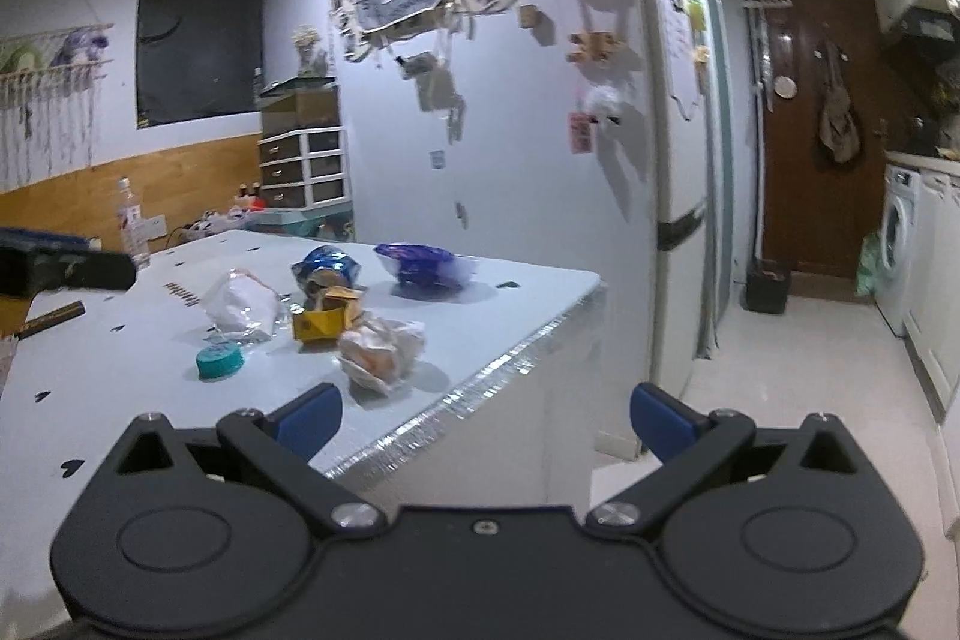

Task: Collect trash
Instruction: 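Grasp the teal bottle cap with left tool while right tool grasps crumpled white tissue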

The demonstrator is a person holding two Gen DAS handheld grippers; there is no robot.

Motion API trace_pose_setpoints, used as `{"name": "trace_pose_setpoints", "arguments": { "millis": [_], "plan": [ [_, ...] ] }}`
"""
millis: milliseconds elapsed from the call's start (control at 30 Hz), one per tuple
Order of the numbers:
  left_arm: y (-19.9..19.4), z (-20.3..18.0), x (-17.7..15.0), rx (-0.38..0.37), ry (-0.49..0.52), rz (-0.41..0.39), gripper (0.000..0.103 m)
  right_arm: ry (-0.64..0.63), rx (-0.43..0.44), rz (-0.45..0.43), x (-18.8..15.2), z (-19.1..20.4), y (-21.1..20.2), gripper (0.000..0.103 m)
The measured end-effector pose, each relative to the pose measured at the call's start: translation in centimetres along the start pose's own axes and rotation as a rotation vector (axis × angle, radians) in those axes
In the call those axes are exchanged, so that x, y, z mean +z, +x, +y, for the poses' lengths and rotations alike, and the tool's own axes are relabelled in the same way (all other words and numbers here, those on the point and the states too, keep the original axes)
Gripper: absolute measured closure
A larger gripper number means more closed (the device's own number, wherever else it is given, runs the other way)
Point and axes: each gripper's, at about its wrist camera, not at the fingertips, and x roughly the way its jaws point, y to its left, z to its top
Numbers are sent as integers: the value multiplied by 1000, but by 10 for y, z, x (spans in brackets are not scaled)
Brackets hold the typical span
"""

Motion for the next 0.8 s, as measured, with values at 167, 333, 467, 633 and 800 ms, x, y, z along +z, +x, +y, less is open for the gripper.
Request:
{"name": "trace_pose_setpoints", "arguments": {
  "millis": [167,333,467,633,800],
  "plan": [
    [38,41,-6,37,-48,74,0,-24,31,-8,1,15,28,0],
    [77,70,-25,38,-120,143,0,-36,42,-33,0,29,55,0],
    [103,78,-37,24,-134,183,0,-68,61,-19,0,42,76,0],
    [127,74,-41,6,-75,223,0,-131,77,-3,-6,54,103,0],
    [141,69,-42,-9,-16,233,0,-224,108,5,-13,58,129,0]
  ]
}}
